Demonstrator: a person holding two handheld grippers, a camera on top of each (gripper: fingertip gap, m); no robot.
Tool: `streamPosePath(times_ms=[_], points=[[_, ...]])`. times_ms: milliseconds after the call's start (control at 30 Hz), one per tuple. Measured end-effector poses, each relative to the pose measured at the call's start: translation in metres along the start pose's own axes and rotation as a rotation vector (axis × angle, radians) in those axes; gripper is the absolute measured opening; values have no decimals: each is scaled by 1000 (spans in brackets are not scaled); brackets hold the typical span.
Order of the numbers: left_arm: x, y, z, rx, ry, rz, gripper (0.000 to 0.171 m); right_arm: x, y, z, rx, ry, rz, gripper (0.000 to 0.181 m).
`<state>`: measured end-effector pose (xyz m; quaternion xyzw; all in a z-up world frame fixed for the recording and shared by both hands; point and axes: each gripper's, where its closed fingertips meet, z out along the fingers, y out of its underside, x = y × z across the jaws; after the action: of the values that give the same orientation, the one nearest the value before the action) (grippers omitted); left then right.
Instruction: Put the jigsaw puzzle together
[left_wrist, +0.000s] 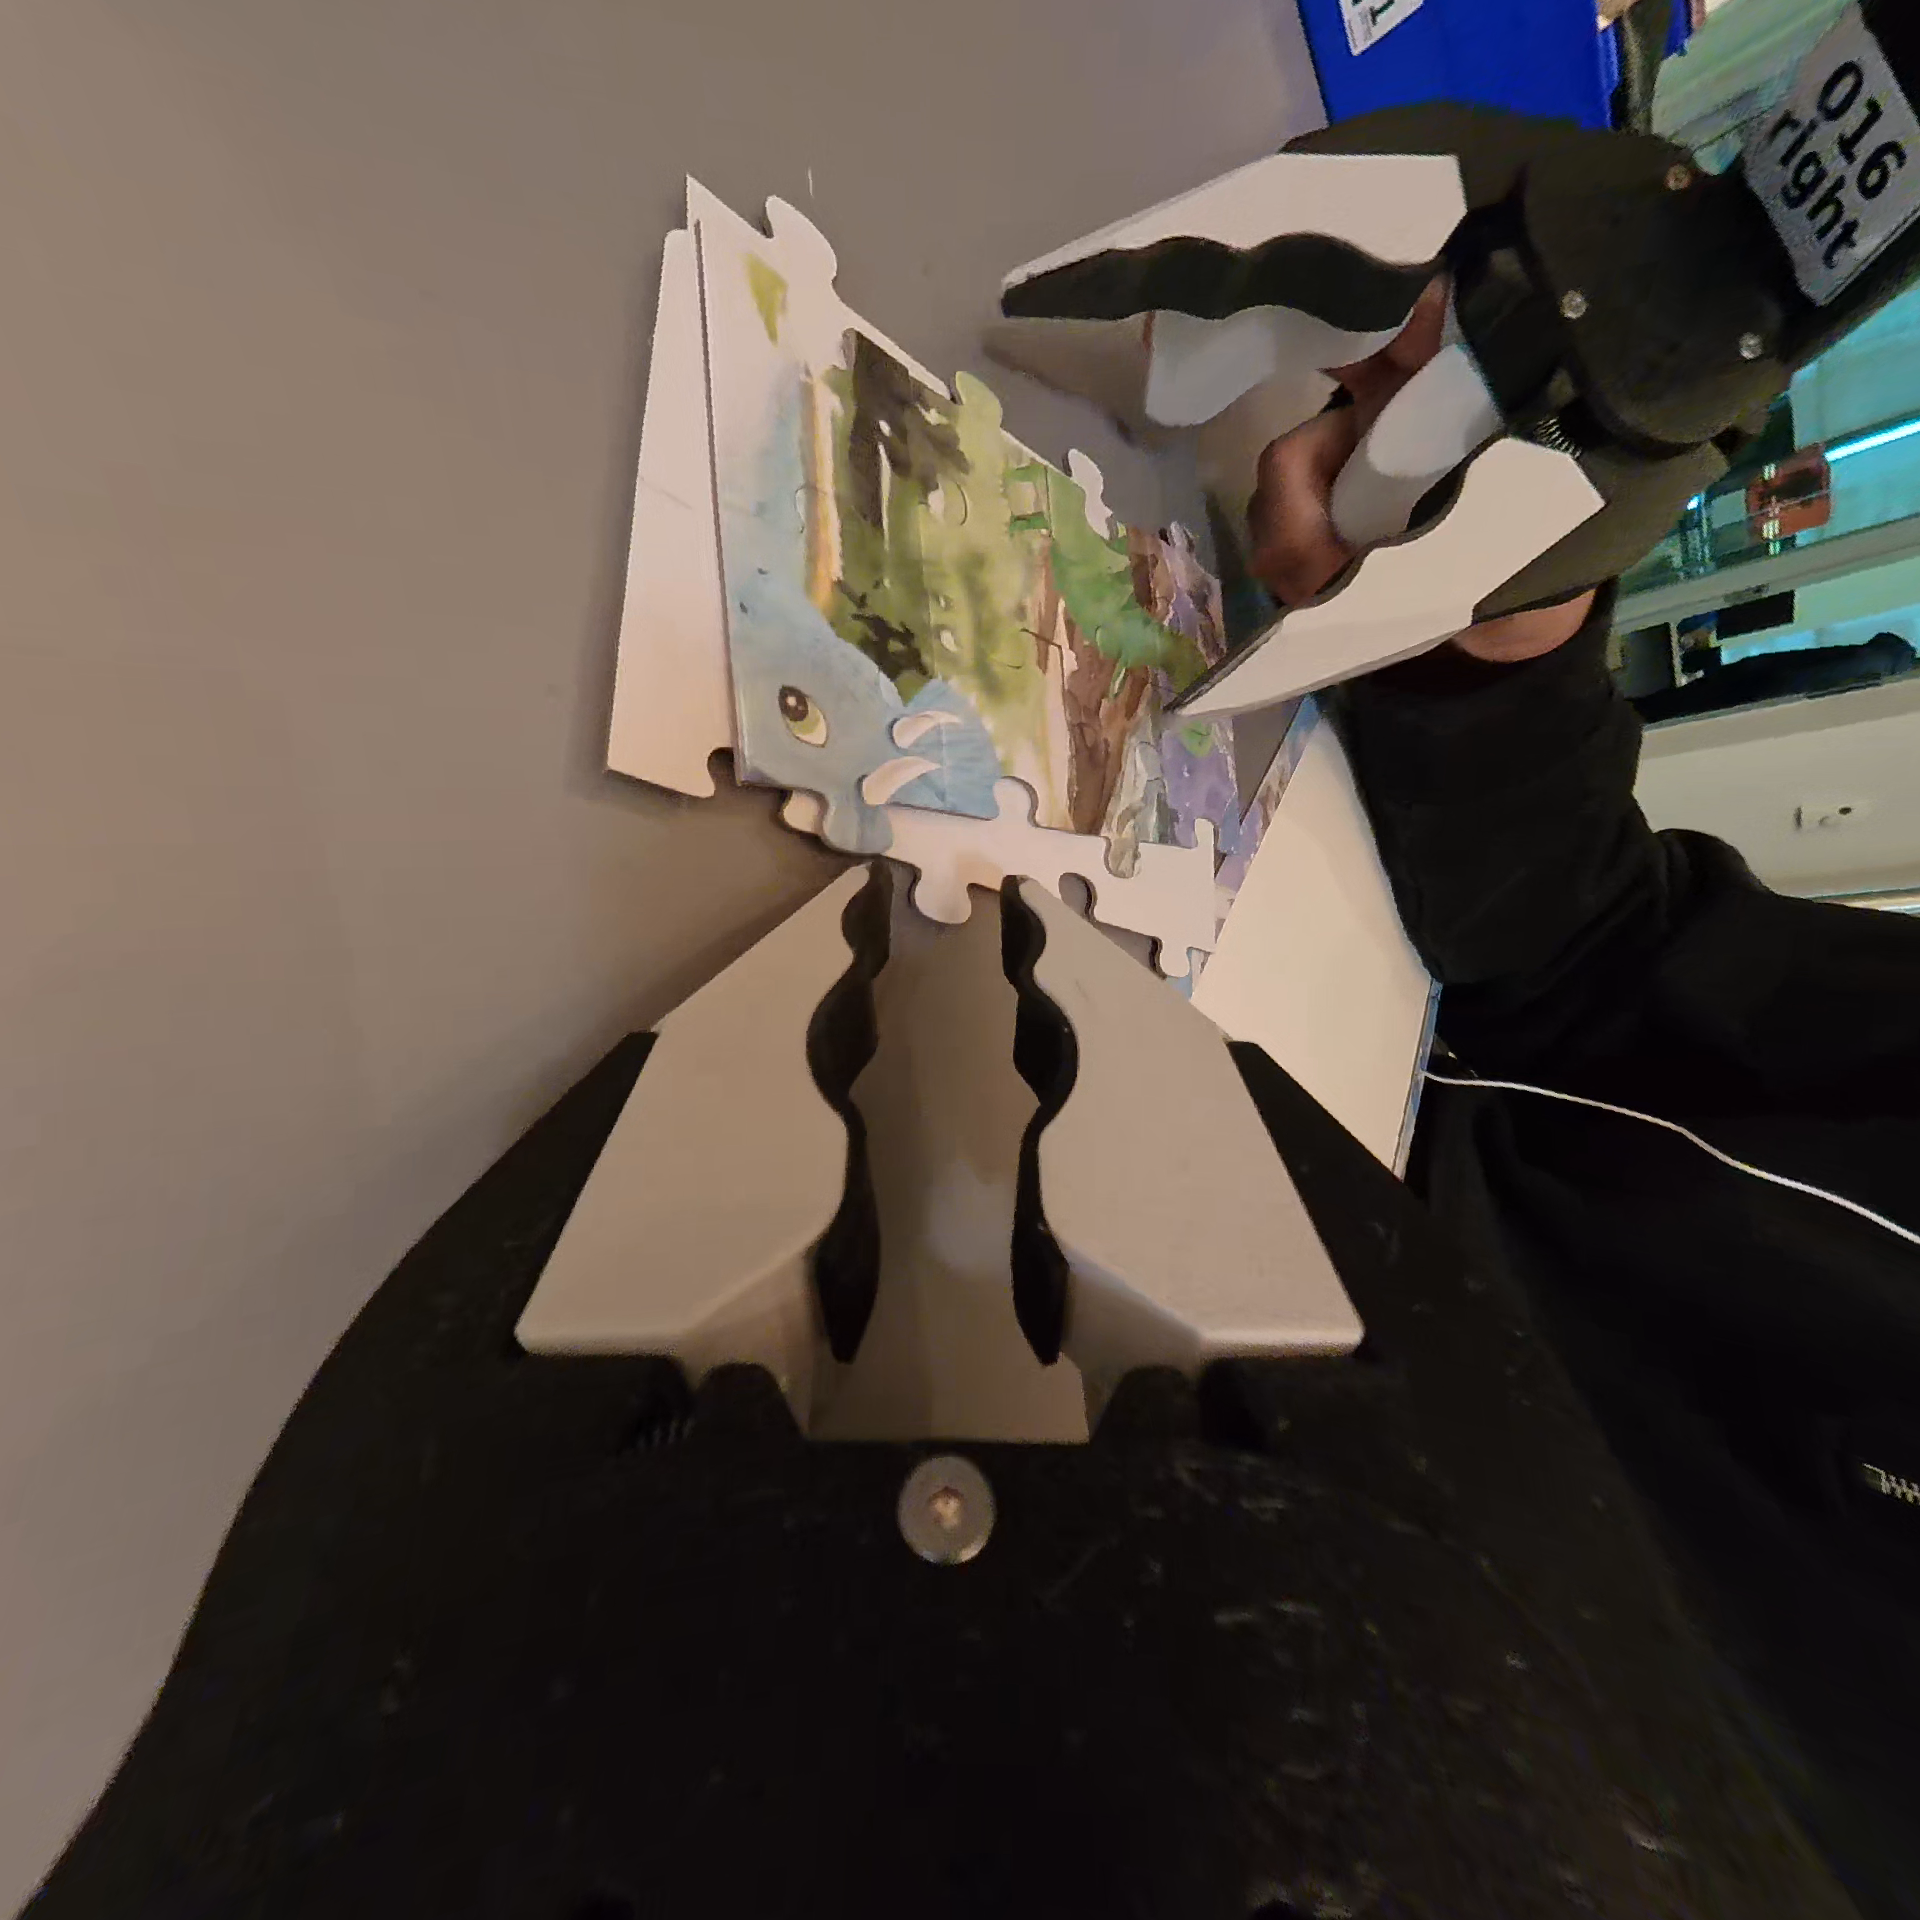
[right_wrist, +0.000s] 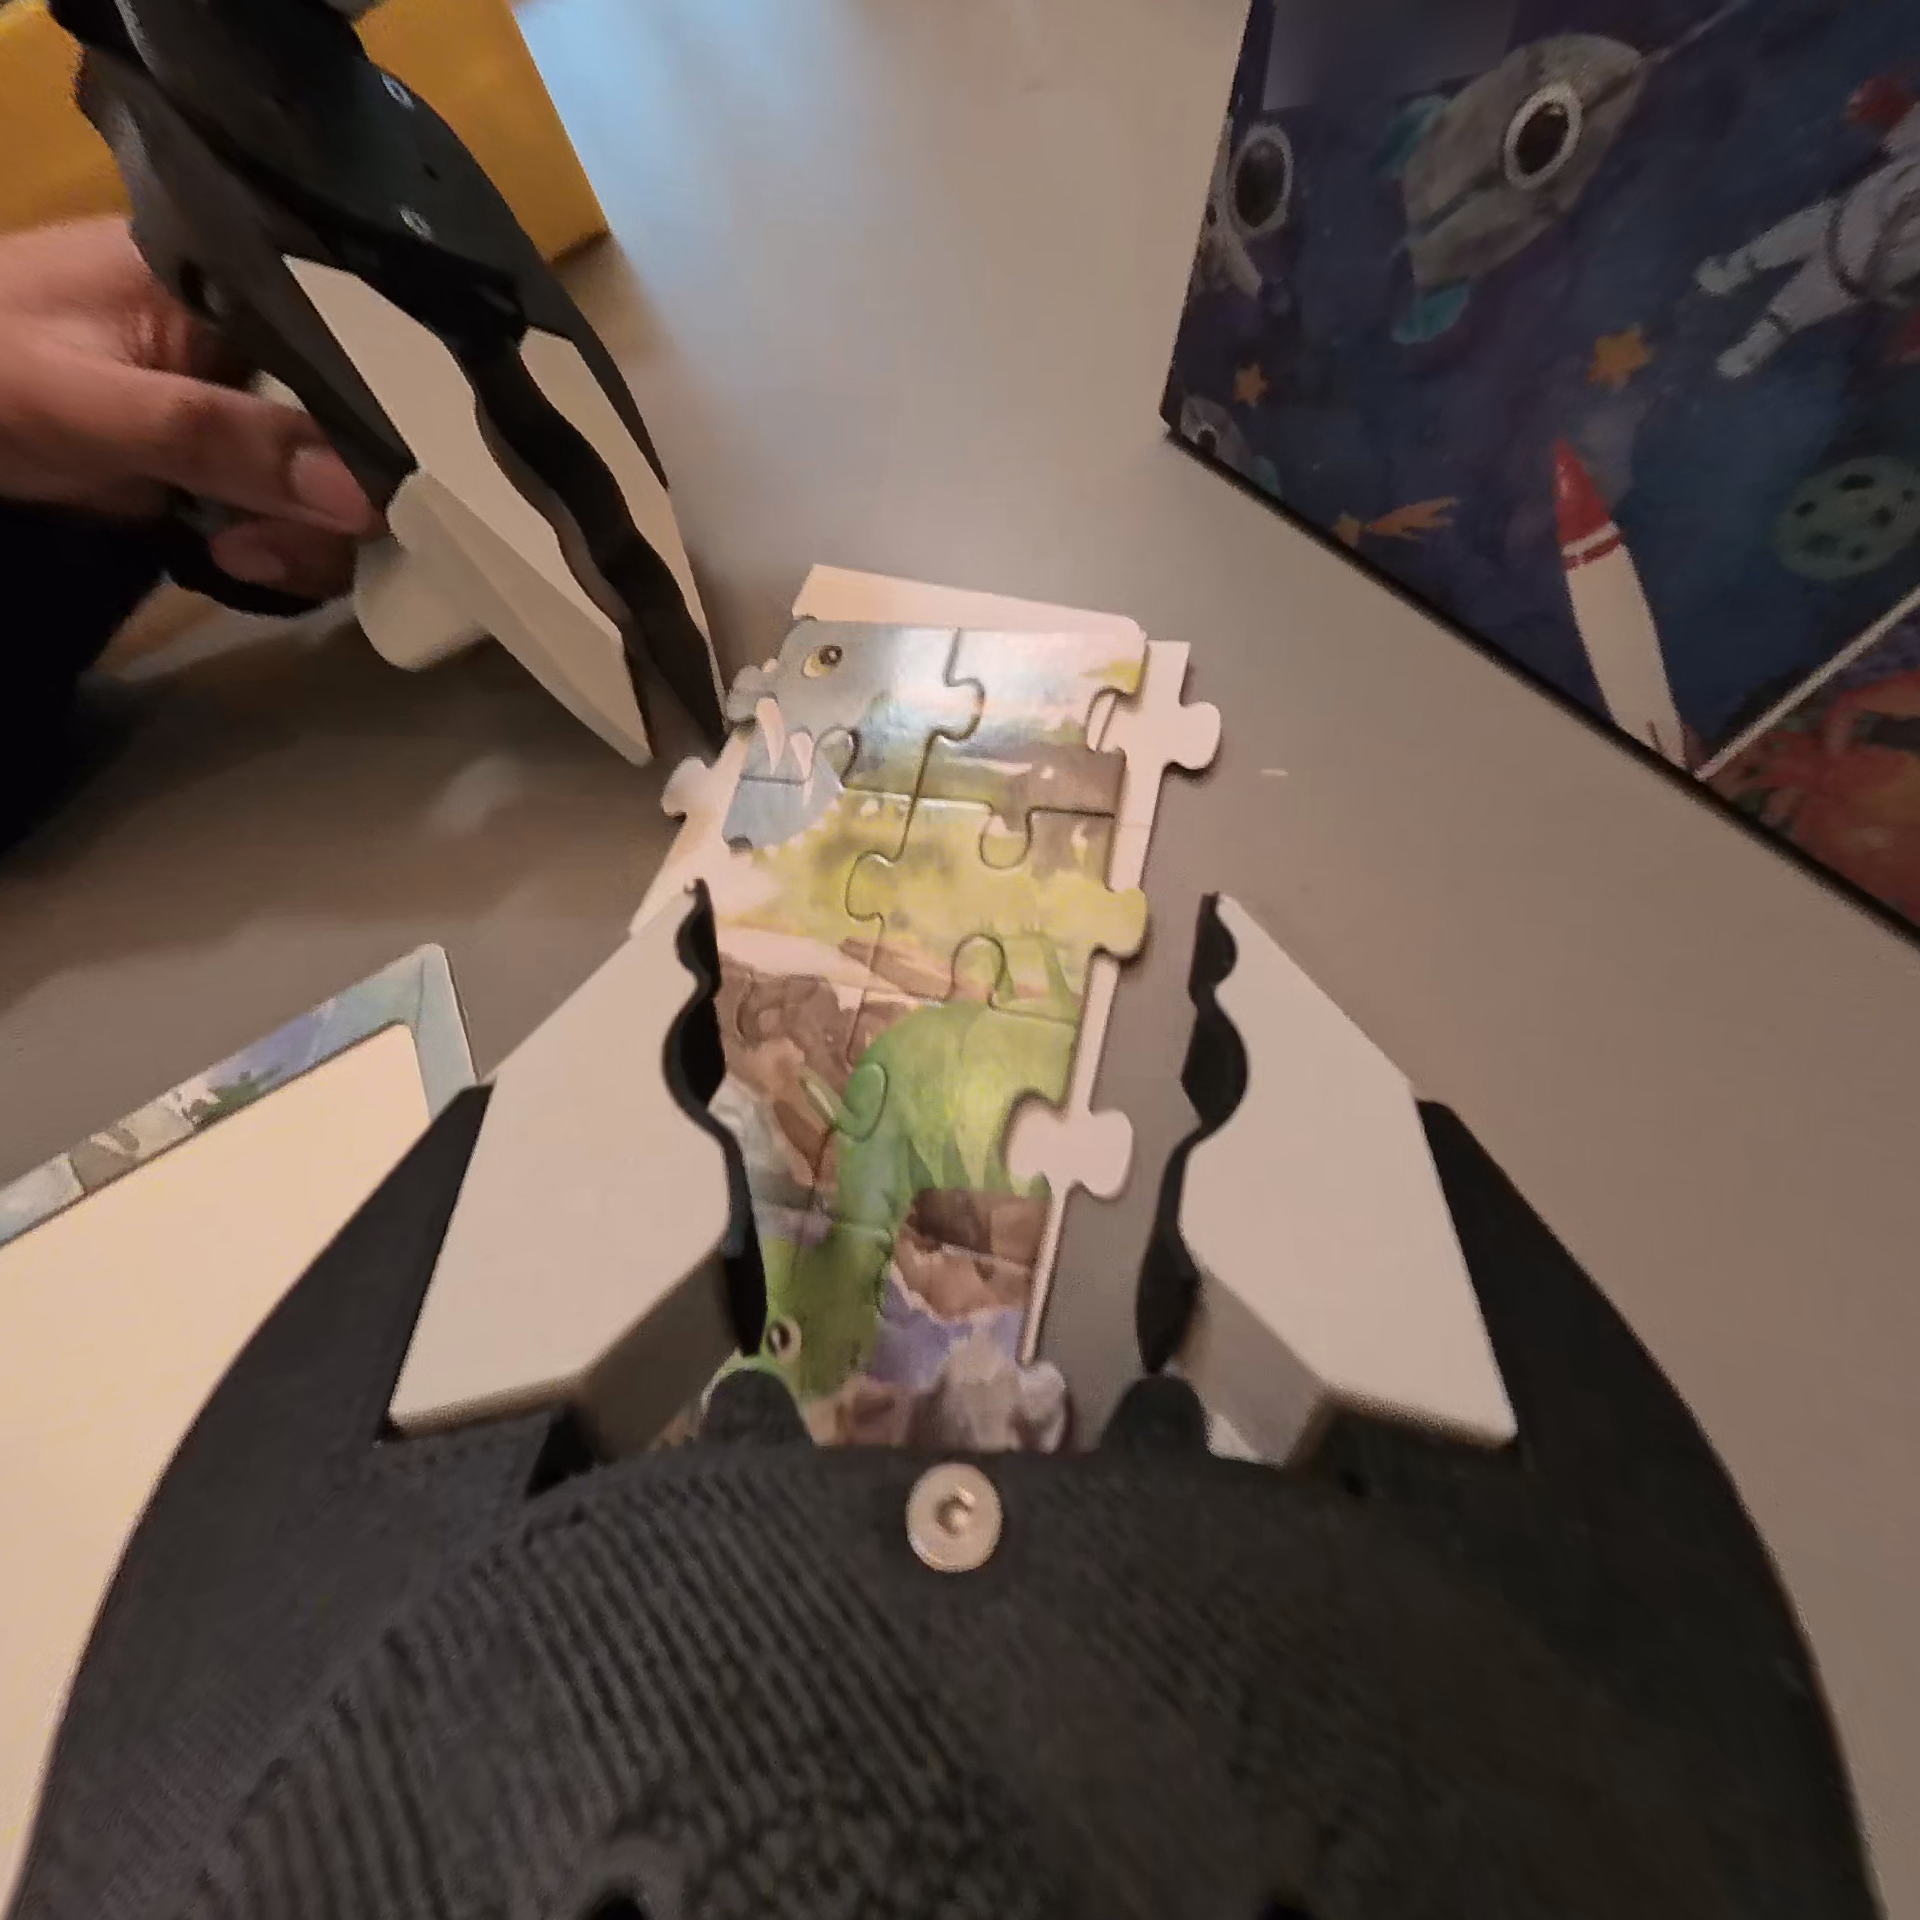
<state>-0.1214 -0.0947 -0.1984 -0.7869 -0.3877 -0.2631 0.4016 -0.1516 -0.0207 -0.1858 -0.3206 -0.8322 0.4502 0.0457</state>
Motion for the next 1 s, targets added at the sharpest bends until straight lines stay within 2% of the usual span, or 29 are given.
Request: streamPosePath(times_ms=[100, 200, 233, 300, 367, 467, 867, 1000], points=[[1, 4, -1, -18, 15, -13, 20, 11, 12, -20, -58, 40, -5, 92], [5, 6, 2, -34, 33, -11, 20, 11, 32, -43, -102, 5, 11, 91], [6, 7, 3, -38, 37, -9, 20, 11, 41, -51, -123, -4, 9, 89], [8, 9, 4, -49, 41, -6, 20, 6, 63, -65, -178, -51, -2, 72], [9, 9, 5, -55, 42, -2, 20, 1, 73, -73, -175, -97, 22, 67], [13, 10, 9, -63, 56, 1, 20, -8, 74, -74, -156, -165, 41, 62], [25, 15, 21, -95, 84, 26, 19, -14, 78, -74, -186, -155, -7, 61], [28, 17, 25, -103, 101, 30, 18, -17, 78, -73, -198, -139, -33, 66]])
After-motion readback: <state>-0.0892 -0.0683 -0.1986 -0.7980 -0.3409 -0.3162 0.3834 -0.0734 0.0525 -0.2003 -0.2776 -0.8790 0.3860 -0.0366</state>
